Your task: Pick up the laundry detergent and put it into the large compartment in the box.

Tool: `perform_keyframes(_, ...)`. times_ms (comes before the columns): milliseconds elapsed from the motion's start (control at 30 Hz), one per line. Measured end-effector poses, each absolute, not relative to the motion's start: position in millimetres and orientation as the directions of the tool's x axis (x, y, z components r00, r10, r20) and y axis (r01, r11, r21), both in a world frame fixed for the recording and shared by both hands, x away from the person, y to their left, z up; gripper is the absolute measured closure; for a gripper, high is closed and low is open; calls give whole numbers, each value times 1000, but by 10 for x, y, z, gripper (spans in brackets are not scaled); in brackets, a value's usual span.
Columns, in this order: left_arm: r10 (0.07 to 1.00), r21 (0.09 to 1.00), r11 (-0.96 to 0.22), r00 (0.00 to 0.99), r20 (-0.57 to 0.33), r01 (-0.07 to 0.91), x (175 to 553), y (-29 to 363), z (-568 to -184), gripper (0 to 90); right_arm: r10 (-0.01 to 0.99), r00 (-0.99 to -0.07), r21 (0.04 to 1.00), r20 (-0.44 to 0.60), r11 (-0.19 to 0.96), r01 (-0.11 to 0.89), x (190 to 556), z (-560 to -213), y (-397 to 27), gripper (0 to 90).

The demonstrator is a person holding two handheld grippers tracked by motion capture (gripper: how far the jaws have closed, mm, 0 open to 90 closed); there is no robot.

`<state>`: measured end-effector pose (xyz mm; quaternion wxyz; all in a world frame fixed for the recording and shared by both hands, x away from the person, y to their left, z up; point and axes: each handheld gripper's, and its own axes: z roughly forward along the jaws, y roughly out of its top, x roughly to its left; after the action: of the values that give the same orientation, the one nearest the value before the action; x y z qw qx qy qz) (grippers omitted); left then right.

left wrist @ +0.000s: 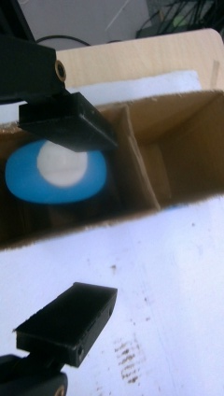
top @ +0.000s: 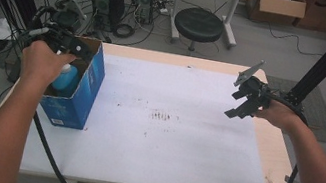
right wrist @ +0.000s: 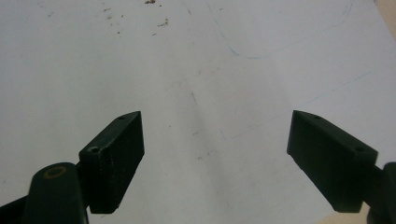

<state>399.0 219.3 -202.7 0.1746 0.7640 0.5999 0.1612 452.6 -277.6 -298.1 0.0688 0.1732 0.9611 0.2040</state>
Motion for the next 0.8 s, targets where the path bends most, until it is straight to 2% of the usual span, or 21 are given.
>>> perform_keyframes(233, 947, 453, -295, 320, 23, 841, 3989, 2044, -1990, 230, 362, -930, 416, -66, 857, 304, 4517, -2967, -2785, 186)
perform_keyframes(800, 875, 433, -455, 480, 56, 778, 4014, 1534, -1961, 190, 367, -928, 419, -67, 854, 307, 4502, -2966, -2787, 180)
